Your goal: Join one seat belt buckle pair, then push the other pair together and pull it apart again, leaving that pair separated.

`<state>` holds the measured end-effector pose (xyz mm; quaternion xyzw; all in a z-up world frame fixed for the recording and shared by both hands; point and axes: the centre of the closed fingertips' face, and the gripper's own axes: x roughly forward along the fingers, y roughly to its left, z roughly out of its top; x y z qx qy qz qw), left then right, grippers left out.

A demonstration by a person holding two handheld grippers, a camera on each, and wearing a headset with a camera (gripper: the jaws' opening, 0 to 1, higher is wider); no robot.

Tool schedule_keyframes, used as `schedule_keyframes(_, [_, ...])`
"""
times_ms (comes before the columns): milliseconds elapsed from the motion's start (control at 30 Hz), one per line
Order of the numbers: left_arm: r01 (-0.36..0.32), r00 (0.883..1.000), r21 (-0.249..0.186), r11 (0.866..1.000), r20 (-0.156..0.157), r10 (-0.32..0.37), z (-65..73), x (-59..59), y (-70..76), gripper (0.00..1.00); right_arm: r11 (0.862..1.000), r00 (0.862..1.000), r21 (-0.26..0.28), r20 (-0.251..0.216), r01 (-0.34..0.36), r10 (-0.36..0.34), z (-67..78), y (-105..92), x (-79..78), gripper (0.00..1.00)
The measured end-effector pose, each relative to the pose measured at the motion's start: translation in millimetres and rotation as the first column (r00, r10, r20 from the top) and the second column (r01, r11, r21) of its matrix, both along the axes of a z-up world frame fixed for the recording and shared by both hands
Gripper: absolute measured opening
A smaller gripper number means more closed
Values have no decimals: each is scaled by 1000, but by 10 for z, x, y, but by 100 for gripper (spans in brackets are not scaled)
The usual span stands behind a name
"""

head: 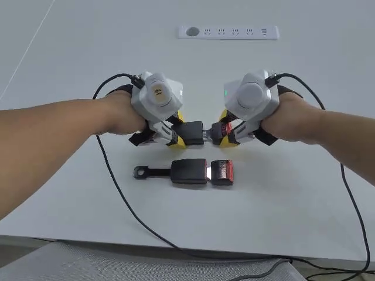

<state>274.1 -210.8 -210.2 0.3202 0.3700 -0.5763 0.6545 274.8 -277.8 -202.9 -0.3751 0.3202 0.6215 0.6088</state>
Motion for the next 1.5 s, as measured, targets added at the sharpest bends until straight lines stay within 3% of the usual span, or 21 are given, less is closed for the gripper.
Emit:
schedule_keyframes(300, [-1, 1000, -1, 1000, -2, 1, 23, -19, -11, 32, 1000, 1000, 6, -4, -2, 2, -15, 101, -27, 29])
schedule_keyframes(400, [5, 1000, 10, 1000, -3, -5, 18, -19, -12, 32, 1000, 1000, -16, 7, 3, -2, -26, 144, 21, 29])
schedule_keyframes(900, [0, 1000, 1, 1000, -4, 0, -1, -4, -5, 32, 1000, 1000, -16, -3, 11, -11, -29, 124, -29, 30])
schedule_keyframes(1500, [-6, 1000, -5, 1000, -1, 6, 2, -9, -1, 32, 1000, 1000, -17, -5, 21, -21, -48, 117, 20, 30])
